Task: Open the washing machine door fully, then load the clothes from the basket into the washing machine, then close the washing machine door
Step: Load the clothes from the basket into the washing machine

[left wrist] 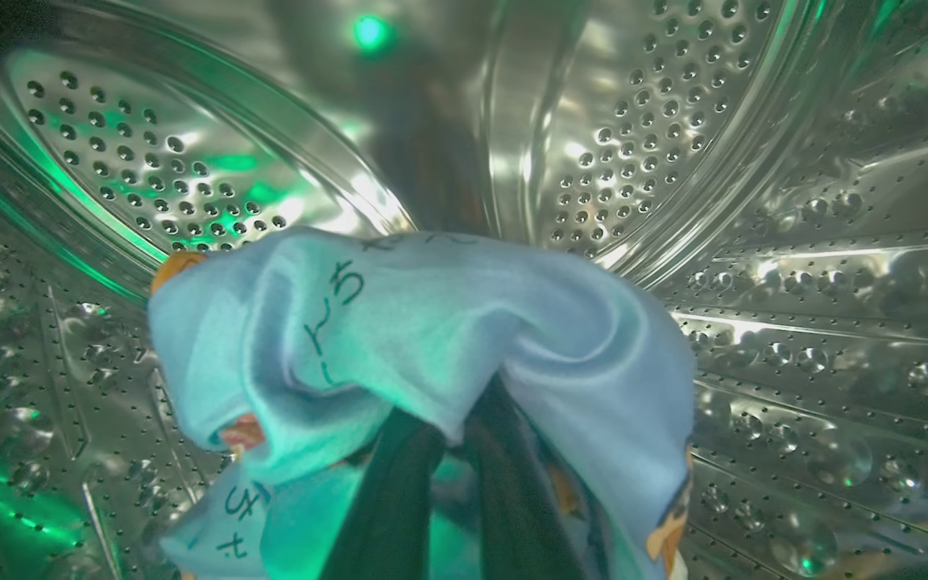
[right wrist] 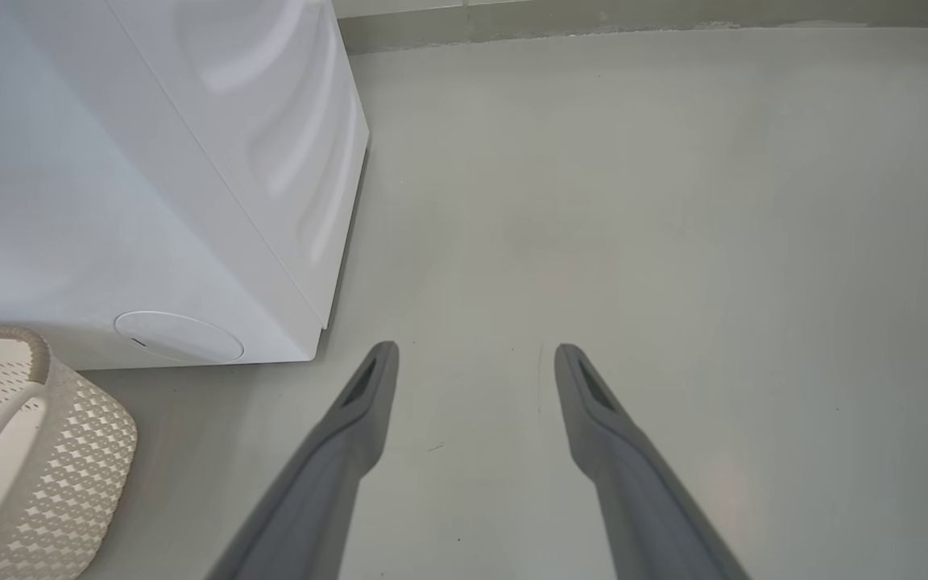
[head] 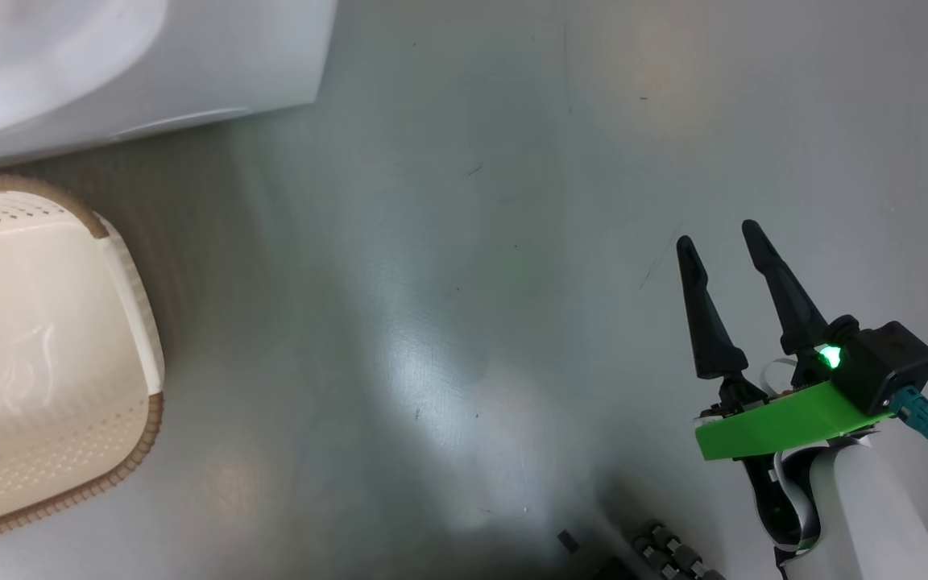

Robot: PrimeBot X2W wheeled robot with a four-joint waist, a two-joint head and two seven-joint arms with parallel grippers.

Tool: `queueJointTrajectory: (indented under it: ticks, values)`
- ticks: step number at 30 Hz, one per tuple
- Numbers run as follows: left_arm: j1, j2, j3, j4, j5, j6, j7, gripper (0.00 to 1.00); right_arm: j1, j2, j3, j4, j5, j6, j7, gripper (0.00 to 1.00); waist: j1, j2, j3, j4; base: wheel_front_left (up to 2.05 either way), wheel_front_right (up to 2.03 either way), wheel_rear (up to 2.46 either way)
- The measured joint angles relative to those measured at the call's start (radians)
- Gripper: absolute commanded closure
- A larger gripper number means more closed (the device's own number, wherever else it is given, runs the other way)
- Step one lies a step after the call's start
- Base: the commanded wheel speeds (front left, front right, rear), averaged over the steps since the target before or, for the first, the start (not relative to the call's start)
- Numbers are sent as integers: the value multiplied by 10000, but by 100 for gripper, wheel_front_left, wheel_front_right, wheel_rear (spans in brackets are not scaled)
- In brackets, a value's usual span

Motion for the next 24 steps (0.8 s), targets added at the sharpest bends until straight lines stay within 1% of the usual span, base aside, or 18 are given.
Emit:
queueJointTrajectory:
  ticks: [1, 2, 3, 8, 14, 18, 24]
  values:
    - [-37, -19, -31, 102, 0, -2, -59, 81, 0, 0, 2, -2, 0, 0, 0, 0, 0, 1, -1, 11, 0, 0, 0]
    - [-70, -40, -79, 194, 0, -2, -138, 22, 1, 0, 2, 0, -2, 0, 0, 0, 1, 0, -4, 23, 0, 0, 0]
    - [-81, -69, -136, 267, 0, -4, -215, 0, 1, 2, 2, 0, -2, 0, 0, 0, 1, 0, -8, 38, 0, 0, 0]
    - [-87, -188, -303, 675, -17, -52, -418, 0, 2, 2, 0, 6, -4, 0, 0, 0, 1, 0, -87, 125, 0, 0, 0]
    - [-2, -408, -456, 938, -362, -79, -715, 0, 5, 2, -35, 12, -171, 0, 0, 0, 0, 0, -342, 303, 0, 0, 0]
    - [322, -646, -681, 930, -679, -81, -809, 0, 20, 0, -146, 6, -345, 0, 0, 0, 1, 0, -549, 501, 0, 0, 0]
    - [1197, -817, -999, 660, -1235, -88, -930, 0, 35, -2, -349, 2, -470, 0, 0, 0, 1, 0, -847, 912, 0, 0, 0]
